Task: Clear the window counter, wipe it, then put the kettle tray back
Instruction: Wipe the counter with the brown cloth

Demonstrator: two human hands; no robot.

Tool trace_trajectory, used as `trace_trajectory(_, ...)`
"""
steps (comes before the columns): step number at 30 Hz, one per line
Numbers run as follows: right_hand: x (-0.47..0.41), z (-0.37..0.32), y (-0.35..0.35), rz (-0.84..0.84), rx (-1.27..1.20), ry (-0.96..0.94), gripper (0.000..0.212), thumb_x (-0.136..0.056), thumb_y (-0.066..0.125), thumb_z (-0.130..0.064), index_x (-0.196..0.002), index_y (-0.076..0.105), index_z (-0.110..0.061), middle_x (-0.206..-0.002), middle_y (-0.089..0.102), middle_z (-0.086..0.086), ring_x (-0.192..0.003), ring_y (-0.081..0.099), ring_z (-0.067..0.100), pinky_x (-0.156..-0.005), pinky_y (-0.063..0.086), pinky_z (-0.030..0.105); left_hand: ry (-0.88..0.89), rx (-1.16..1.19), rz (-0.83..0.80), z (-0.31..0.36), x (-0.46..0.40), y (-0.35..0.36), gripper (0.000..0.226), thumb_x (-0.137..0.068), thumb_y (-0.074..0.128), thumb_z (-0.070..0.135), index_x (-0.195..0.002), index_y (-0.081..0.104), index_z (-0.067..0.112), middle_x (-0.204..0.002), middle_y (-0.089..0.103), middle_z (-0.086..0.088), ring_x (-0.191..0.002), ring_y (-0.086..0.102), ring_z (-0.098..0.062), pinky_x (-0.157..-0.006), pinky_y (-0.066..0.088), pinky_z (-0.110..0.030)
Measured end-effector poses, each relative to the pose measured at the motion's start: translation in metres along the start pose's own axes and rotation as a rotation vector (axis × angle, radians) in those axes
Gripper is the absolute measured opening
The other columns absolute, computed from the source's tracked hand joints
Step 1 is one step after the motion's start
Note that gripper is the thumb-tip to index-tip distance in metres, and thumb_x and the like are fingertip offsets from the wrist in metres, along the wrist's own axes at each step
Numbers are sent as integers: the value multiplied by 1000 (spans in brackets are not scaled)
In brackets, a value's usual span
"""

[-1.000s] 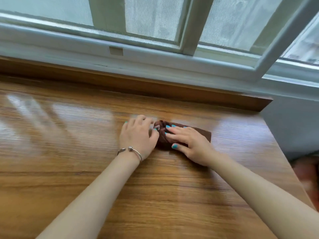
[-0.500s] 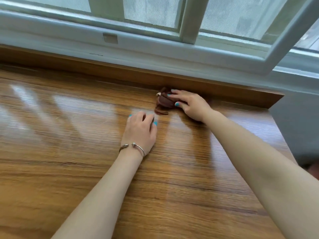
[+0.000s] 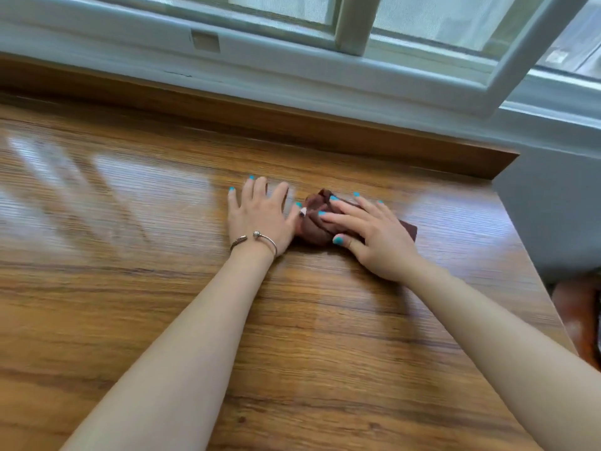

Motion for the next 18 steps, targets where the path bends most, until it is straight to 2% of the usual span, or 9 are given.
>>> trace_trajectory(4,-54,25,-3,44,69,301,46,-100,33,-53,-146,27,-51,-160,19,-15,-148,16,20,-118,12,47,-7,-1,-27,-4,-3,1,56,-89,31,64,-139,38,39,-151,31,-2,-142,19,-22,-115,14,-49)
trace_trajectory(7,-49,18,3,69,60,347,44,-102,30,-51,-146,29,-49,-161,20,-13,-149,14,18,-118,13,44,-14,9,-17,-6,-3,2,54,-89,31,65,-137,39,41,-150,31,-1,-142,19,-21,-116,12,-48)
trace_trajectory(11,16,-25,10,83,10,264,43,-101,36,-47,-145,36,-46,-158,26,-15,-148,18,19,-116,15,39,-8,-7,-60,-4,-1,4,55,-91,28,65,-141,34,43,-153,26,-2,-144,15,-22,-117,8,-48)
trace_trajectory(13,63,-57,16,73,-25,164,46,-98,33,-54,-143,38,-48,-156,29,-19,-147,20,16,-116,16,37,-10,-1,-62,-4,0,4,58,-90,28,66,-142,33,42,-154,25,-3,-144,14,-23,-117,7,-49)
trace_trajectory(16,114,-90,24,29,-67,43,49,-93,31,-59,-141,36,-53,-153,29,-24,-146,22,12,-117,18,36,-14,-9,-106,-5,0,2,69,-84,24,76,-144,28,44,-157,19,-4,-146,8,-24,-117,5,-49)
trace_trajectory(18,115,-85,21,15,-67,7,48,-92,33,-60,-140,37,-55,-153,31,-24,-145,26,12,-116,22,37,4,-26,-144,-4,2,0,79,-79,20,83,-147,22,44,-159,15,-4,-147,4,-25,-117,3,-51)
Point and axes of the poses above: each hand's wrist, its own x-axis away from the middle knuckle, its own y-axis out of the palm, z = x × y, the point moved 5 cm from there along -x, towards the middle knuckle
